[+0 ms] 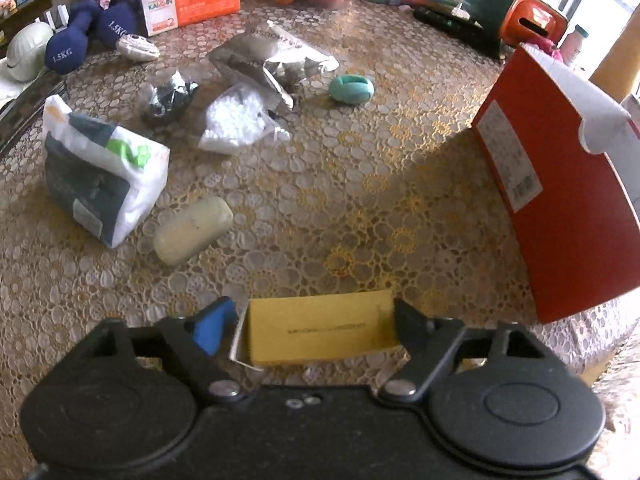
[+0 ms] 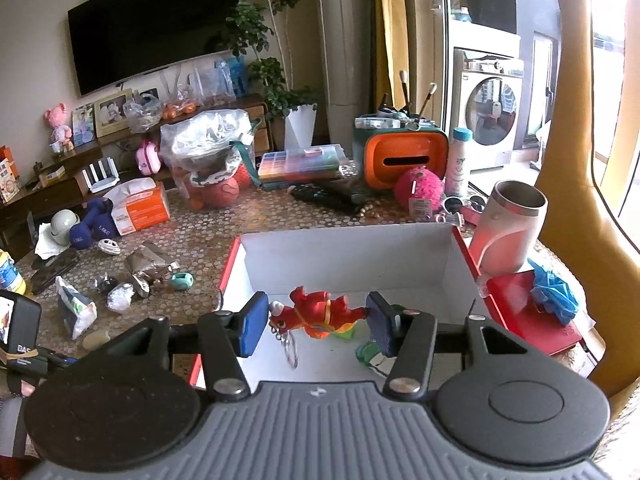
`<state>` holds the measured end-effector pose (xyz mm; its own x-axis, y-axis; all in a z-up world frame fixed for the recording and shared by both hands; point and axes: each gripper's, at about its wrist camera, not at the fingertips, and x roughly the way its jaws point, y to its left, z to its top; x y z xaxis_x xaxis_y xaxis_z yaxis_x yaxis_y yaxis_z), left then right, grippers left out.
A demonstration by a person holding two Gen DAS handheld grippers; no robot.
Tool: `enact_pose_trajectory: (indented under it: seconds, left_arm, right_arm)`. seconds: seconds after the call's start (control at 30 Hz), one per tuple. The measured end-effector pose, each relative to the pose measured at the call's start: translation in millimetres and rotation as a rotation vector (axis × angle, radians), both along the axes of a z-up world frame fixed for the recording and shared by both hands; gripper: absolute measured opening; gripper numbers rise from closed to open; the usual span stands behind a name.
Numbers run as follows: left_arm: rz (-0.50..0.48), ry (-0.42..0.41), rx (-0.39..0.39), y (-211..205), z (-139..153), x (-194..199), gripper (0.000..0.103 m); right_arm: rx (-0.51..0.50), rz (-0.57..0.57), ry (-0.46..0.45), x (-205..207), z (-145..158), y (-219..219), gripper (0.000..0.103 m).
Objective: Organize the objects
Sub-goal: 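Carry the yellow box and orange plush toy with both tools over the shoebox, then lower both tools into the shoebox and open them, releasing box and toy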
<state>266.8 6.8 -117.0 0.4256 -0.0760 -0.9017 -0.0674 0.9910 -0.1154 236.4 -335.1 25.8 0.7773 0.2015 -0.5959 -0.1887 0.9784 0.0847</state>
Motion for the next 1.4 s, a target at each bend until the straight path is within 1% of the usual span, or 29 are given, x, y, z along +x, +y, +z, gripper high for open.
enact_pose_trajectory:
  seconds: [0.03,0.27,0.33,0.43,0.6,0.77,0.9,1.03,1.17,1.33,1.4]
  left_arm:
    - [0.002,-0.004,0.001,-0.2,1.0,0.0,0.073]
    - [0.007,0.001,-0.011,-1.0,1.6,0.5,0.072]
    - [0.006,-0.003,-0.031,-0.9,6.6,0.4,0.072]
    - [-0.014,-0.036,-0.062,-3.4,23.4,-0.6,0.072]
    - [-0.082,-0.106,-0.092,-19.0,65.0,1.8,0.072]
    - [-0.174,-0.163,-0.094,-52.6,104.9,11.9,0.072]
    - [-0.241,-0.171,-0.100,-82.0,122.0,22.0,0.072]
    - [-0.299,-0.165,-0.088,-115.9,129.2,32.1,0.072]
    - [-0.346,-0.156,-0.083,-149.9,129.6,44.0,0.072]
    - [-0.384,-0.155,-0.053,-187.7,124.1,61.7,0.072]
    - [-0.393,-0.140,-0.035,-199.1,118.0,69.9,0.072]
  right_arm:
    - [0.002,-0.001,0.002,0.9,-0.6,-1.9,0.053]
    - [0.012,-0.011,0.022,7.0,-8.9,-12.0,0.053]
    - [0.011,-0.014,0.028,9.4,-11.2,-15.3,0.053]
    - [0.017,-0.023,0.036,13.6,-14.0,-22.1,0.053]
    - [0.030,-0.035,0.054,21.7,-21.0,-32.6,0.053]
    - [0.032,-0.042,0.069,31.0,-28.5,-39.1,0.053]
    - [0.028,-0.040,0.084,38.7,-34.5,-42.3,0.053]
    - [0.015,-0.026,0.119,49.3,-45.9,-46.6,0.053]
    - [0.001,-0.002,0.164,61.2,-62.3,-51.3,0.053]
    - [-0.030,0.016,0.205,69.9,-78.2,-53.1,0.053]
    - [-0.043,0.028,0.215,72.0,-81.7,-52.2,0.053]
